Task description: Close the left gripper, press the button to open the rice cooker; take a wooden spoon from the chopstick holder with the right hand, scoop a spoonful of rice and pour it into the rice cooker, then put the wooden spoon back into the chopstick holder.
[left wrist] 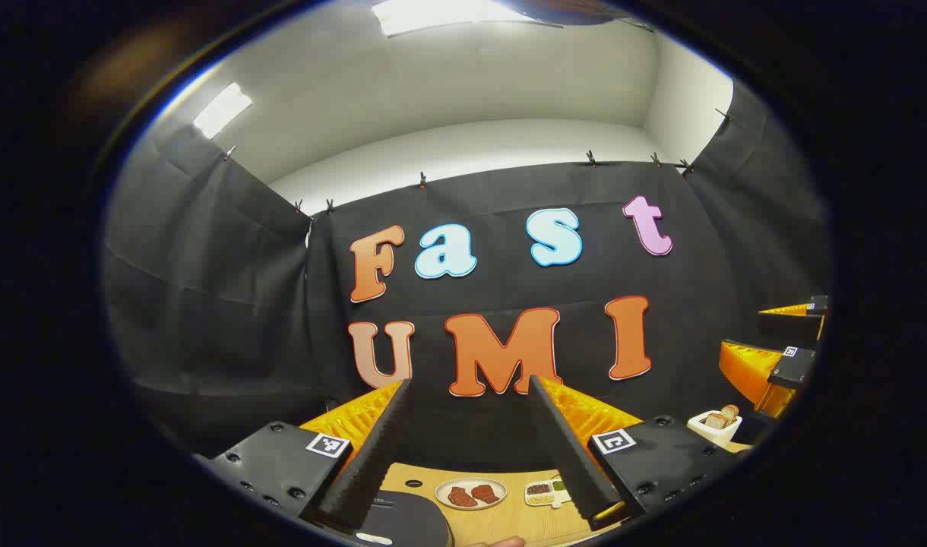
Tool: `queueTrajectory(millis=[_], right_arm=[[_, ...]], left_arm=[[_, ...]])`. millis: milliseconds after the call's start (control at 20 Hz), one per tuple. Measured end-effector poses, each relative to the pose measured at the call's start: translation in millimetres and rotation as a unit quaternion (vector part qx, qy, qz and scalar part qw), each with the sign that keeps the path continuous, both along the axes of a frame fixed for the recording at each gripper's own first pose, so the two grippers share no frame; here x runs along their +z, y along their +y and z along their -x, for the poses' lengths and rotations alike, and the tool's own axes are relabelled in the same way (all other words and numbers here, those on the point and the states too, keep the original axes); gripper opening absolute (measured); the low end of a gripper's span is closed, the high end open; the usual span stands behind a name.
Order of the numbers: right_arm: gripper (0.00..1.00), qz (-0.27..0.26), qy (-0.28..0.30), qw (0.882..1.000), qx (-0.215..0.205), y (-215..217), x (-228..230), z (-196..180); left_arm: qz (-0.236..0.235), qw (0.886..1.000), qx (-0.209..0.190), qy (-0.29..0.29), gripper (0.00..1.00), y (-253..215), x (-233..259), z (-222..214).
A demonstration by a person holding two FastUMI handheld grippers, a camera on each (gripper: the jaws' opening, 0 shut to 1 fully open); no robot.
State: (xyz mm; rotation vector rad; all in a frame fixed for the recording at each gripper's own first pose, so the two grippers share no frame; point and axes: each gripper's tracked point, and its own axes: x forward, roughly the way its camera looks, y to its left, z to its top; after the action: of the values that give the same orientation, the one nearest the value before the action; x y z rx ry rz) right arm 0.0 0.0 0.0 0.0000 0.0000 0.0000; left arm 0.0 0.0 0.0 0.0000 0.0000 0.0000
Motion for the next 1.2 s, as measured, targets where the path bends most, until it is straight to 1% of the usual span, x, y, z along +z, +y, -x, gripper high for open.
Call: queueTrajectory(millis=[150,200,550,800,1200], right_arm=[[0.9,-0.007,0.001,1.0,0.005,-1.1,-0.2,3.1],[0.9,-0.009,0.0,1.0,0.005,-2.5,-0.4,2.9],[0.9,-0.014,-0.009,1.0,-0.002,-11.5,6.4,11.5],[0.9,-0.017,-0.008,1.0,-0.007,-16.1,6.4,16.5],[0.9,-0.012,-0.002,1.0,-0.017,-21.9,2.1,20.6]], left_arm=[[0.0,1.0,0.0,0.008,1.0,-3.6,-5.9,-0.6],[0.001,1.0,-0.001,0.008,0.93,-6.9,-5.8,-1.0],[0.011,1.0,-0.015,0.013,0.94,-21.6,-12.1,3.5],[0.011,0.999,-0.027,0.019,1.0,-30.9,-15.7,9.4],[0.008,0.999,-0.035,0.027,1.0,-35.8,-20.6,10.9]])
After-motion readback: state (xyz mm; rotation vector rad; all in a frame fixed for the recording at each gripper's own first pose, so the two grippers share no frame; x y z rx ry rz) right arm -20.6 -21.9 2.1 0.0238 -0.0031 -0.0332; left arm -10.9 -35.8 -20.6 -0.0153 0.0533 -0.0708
